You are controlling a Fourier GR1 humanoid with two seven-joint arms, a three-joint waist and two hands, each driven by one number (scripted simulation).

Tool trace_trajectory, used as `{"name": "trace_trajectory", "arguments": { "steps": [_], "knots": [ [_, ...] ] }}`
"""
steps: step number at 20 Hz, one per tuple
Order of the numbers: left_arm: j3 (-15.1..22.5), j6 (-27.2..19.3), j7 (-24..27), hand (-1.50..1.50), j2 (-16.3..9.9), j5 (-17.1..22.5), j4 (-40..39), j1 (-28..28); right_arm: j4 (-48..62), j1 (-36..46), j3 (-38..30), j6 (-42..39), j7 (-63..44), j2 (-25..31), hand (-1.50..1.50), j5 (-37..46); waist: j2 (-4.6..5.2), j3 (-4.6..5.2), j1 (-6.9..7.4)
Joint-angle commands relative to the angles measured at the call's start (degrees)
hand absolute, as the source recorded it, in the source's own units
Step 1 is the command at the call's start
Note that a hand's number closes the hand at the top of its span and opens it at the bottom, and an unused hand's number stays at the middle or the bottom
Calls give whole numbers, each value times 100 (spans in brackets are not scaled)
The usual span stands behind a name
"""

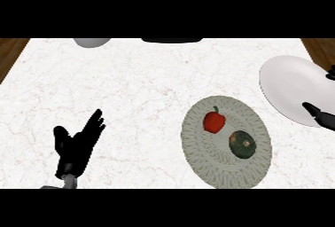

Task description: Pick the squash from the placemat and place it in the plate

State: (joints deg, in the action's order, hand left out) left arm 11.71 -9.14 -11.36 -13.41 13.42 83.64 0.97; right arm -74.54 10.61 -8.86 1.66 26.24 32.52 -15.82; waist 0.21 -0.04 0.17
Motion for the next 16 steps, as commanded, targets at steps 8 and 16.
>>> {"name": "trace_trajectory", "arguments": {
  "steps": [8, 16],
  "knots": [
    [-79, -2, 25, 0, 251, -127, -359, -188, -415, -471, 565, -850, -181, 1088, -150, 1258, -16, 17, -32],
    [-240, 99, 301, 0, 314, -117, -609, -182, -1864, -708, 1173, -1150, -1777, 1575, -150, 2017, -31, 15, -75]
  ]
}}
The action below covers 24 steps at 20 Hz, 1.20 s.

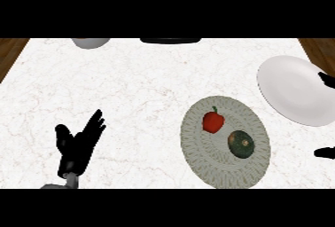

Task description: Pick the squash from the placemat and place it in the plate

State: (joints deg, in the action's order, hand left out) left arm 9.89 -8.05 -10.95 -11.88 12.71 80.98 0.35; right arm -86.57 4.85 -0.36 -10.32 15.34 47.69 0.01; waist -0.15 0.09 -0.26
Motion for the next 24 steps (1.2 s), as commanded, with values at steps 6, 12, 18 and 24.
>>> {"name": "trace_trajectory", "arguments": {
  "steps": [6, 12, 18, 24],
  "knots": [
    [-129, 123, -367, 0, 15, 14, 204, -146, -1240, -346, 919, 328, -1561, -629, -150, 1412, 9, -8, 21],
    [74, 65, -253, 0, 201, -246, 491, 305, -1591, -458, 1350, 486, -2386, -1246, -150, 2340, 6, -8, 36],
    [-154, 134, 92, 0, 395, -452, -343, -147, -1371, -113, 1460, -271, -2740, -1692, -150, 2529, 16, -7, 28],
    [-226, 164, -503, 0, 380, -457, 696, 267, -1494, -499, 1114, -537, -2391, -1983, -150, 2797, 9, -9, 26]
  ]
}}
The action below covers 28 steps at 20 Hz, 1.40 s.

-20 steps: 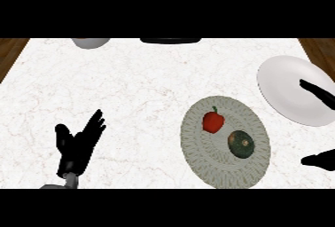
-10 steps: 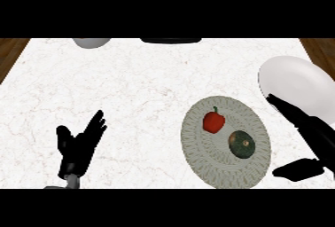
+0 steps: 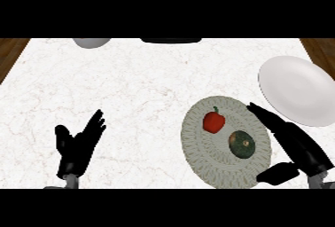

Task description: Pick the squash from the placemat and place it in the plate

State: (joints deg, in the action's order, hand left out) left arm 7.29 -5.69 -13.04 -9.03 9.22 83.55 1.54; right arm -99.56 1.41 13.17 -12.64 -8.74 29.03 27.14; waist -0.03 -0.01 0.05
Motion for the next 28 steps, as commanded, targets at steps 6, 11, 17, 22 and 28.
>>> {"name": "trace_trajectory", "arguments": {
  "steps": [6, 11, 17, 22, 28],
  "knots": [
    [-262, 285, 14, 0, 57, 18, -186, -83, 42, -11, -118, -115, -165, -377, -150, 906, 1, 2, -3],
    [-68, 103, -72, 0, 338, -270, -5, -1, 444, -77, -66, 91, -101, -775, -150, 1478, 0, 1, -3],
    [-435, 270, -35, 0, 256, -260, -403, -415, 1335, 542, -158, -35, 167, -1146, -150, 1818, 4, 1, 6],
    [-373, 410, 255, 0, 376, -293, -499, -228, 2147, 514, -173, 321, 736, -1195, -150, 2145, 7, 0, 8],
    [-267, 206, 104, 0, 441, -564, -264, -82, 1761, 561, 232, 263, 686, -1213, 150, 2804, 2, 1, 3]
  ]
}}
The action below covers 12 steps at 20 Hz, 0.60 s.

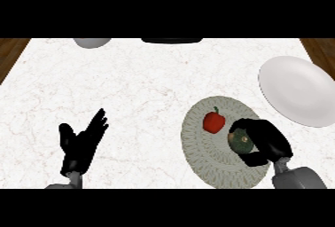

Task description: Pick the squash from the placemat and place it in the plate

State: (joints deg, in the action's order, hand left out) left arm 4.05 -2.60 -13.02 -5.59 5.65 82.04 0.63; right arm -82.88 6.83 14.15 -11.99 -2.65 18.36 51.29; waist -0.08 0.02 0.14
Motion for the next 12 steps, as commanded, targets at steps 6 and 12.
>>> {"name": "trace_trajectory", "arguments": {
  "steps": [6, 12],
  "knots": [
    [-169, 127, 67, 0, 24, -20, -36, 29, -727, -574, 294, 181, -235, -400, 150, 718, -2, 0, -34],
    [59, -169, -100, 0, 247, -270, 202, 117, -1881, -1849, 1131, 450, -1104, -842, 150, 1369, -12, 0, -73]
  ]
}}
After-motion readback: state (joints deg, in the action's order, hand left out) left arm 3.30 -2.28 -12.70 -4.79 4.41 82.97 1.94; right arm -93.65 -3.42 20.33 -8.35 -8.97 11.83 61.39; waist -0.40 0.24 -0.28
